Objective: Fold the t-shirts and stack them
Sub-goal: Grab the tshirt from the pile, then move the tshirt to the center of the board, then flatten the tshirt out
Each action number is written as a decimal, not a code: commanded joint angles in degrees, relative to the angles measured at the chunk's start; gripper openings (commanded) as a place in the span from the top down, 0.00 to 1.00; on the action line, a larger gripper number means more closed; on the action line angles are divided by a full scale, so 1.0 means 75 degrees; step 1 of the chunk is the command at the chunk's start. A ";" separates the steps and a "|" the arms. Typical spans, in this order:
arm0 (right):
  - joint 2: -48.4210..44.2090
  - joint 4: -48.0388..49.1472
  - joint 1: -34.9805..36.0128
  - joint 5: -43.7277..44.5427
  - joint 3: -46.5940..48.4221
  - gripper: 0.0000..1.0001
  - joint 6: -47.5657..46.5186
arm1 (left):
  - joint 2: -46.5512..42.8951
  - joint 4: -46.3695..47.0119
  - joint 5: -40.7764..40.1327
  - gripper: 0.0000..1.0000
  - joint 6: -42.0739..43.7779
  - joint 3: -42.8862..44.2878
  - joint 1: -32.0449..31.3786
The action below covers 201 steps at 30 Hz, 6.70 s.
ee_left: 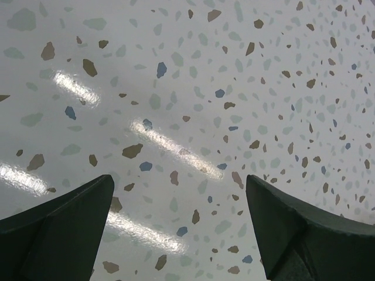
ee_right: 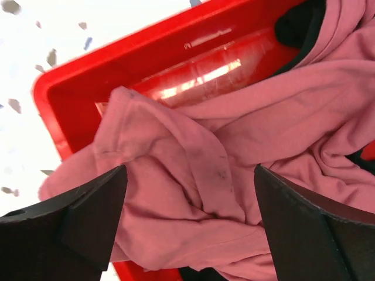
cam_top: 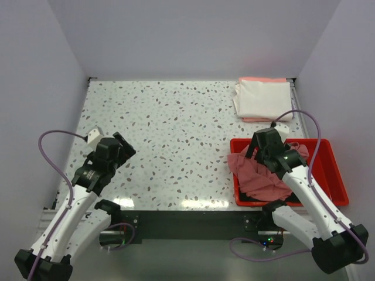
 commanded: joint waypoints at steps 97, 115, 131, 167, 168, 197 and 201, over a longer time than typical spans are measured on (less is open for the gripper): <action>0.5356 0.5070 0.0423 -0.5664 0.3384 1.00 -0.2202 | 0.1337 -0.0069 0.0072 0.00 -0.0508 0.0016 0.0044; 0.5121 0.5209 0.0411 -0.6002 0.2469 1.00 -0.3105 | 0.4700 0.3457 0.1324 0.02 0.0265 0.0321 0.2175; 0.5309 0.4998 0.0411 -0.6050 0.2598 1.00 -0.3410 | 0.8170 0.4045 0.1653 0.31 0.0804 0.2196 0.2845; 0.1504 0.3769 0.0423 -0.5089 0.4471 1.00 -0.4207 | 0.1352 0.1868 -0.0020 1.00 0.1086 0.5402 0.2844; 0.1349 0.3710 0.0411 -0.4985 0.4589 1.00 -0.4219 | 0.1292 0.1703 -0.0126 1.00 0.1121 0.5686 0.2844; 0.2289 0.5207 0.0411 -0.4304 0.1721 0.97 -0.3586 | 0.2928 0.1583 -0.2214 0.97 0.0993 0.3897 0.2879; 0.4783 0.4755 0.0376 -0.3336 0.2548 0.31 -0.3772 | 0.5529 0.1036 -0.1242 0.02 0.1051 0.4503 0.3242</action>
